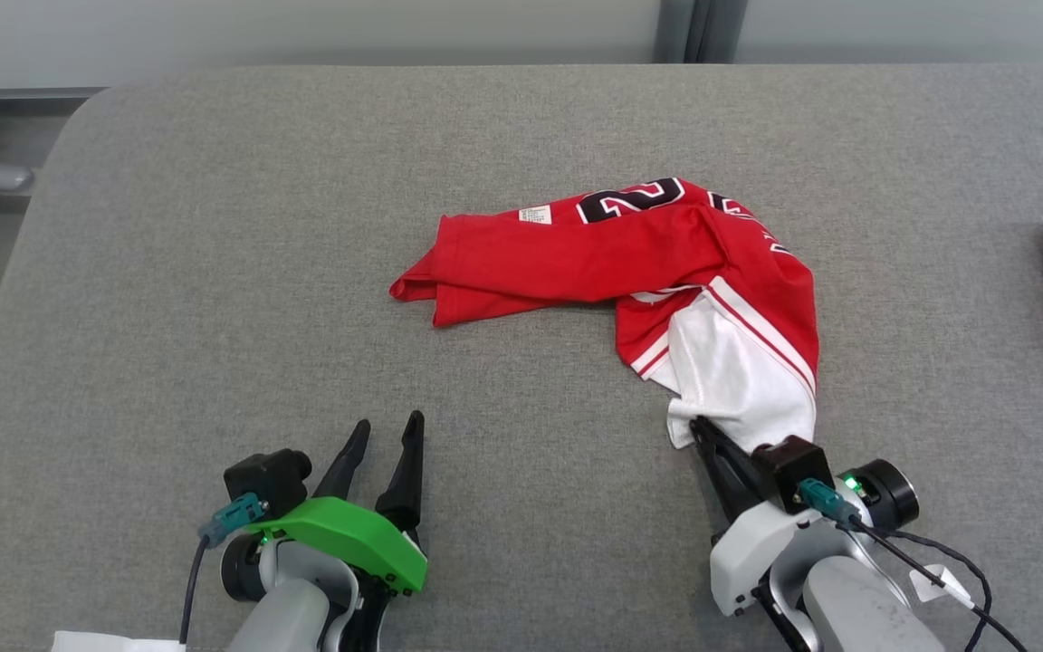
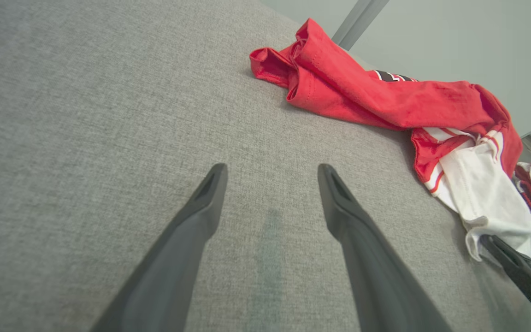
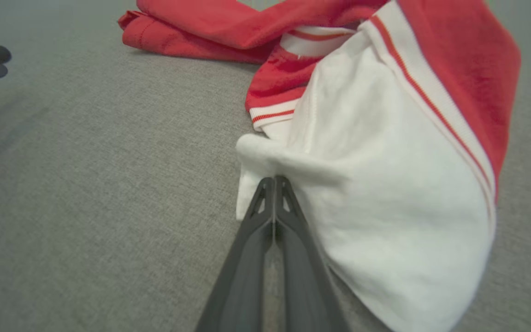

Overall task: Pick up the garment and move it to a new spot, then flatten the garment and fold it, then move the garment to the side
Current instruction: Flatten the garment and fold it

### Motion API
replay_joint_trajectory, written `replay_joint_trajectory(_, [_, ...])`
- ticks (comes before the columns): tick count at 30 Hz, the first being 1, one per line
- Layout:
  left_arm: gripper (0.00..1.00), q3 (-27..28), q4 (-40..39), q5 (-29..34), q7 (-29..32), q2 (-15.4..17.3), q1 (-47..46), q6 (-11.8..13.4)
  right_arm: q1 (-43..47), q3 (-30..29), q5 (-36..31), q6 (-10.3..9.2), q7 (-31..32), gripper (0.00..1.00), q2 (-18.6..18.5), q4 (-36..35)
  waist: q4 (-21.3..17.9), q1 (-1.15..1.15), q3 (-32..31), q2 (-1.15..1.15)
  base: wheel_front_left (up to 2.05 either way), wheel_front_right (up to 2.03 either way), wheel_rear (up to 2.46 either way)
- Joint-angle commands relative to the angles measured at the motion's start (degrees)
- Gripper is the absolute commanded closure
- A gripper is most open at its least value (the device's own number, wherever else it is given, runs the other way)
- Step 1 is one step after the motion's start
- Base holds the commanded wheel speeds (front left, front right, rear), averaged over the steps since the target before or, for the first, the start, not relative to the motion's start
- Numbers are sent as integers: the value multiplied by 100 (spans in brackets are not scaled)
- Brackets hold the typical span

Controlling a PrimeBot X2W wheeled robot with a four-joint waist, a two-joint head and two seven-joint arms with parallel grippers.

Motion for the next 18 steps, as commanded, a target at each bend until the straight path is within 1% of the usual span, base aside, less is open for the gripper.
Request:
replay_joint_trajectory(1, [0,28,-20,68,1,1,12,-14,-37,-52,19,-4,1,100,-17,-63,-18,0,-5,0,0,0,0])
replay_joint_trajectory(5, [0,11,2,79,1,-3,74,-14,-78,-214,111,-4,1,100,-61,-350,-68,0,-28,0,0,0,0])
replay_joint_trajectory(7, [0,-20,-11,70,1,-5,83,-14,-138,-369,205,-4,1,100,-69,-590,-95,0,-31,0,0,0,0])
replay_joint_trajectory(9, [0,-25,-37,69,1,-7,86,-14,-276,-580,254,-4,1,100,-164,-801,-128,0,-15,0,0,0,0])
replay_joint_trajectory(11, [0,-94,-39,71,1,-9,66,-14,-544,-929,292,-4,1,100,-363,-897,-139,0,21,0,0,0,0])
replay_joint_trajectory(13, [0,-276,12,85,1,-12,16,-14,-914,-1187,234,-4,1,100,-582,-838,-113,0,83,0,0,0,0])
replay_joint_trajectory(18, [0,-687,69,30,1,-7,-182,-14,-1969,-1660,-19,-4,1,100,-1184,-337,136,0,376,0,0,0,0])
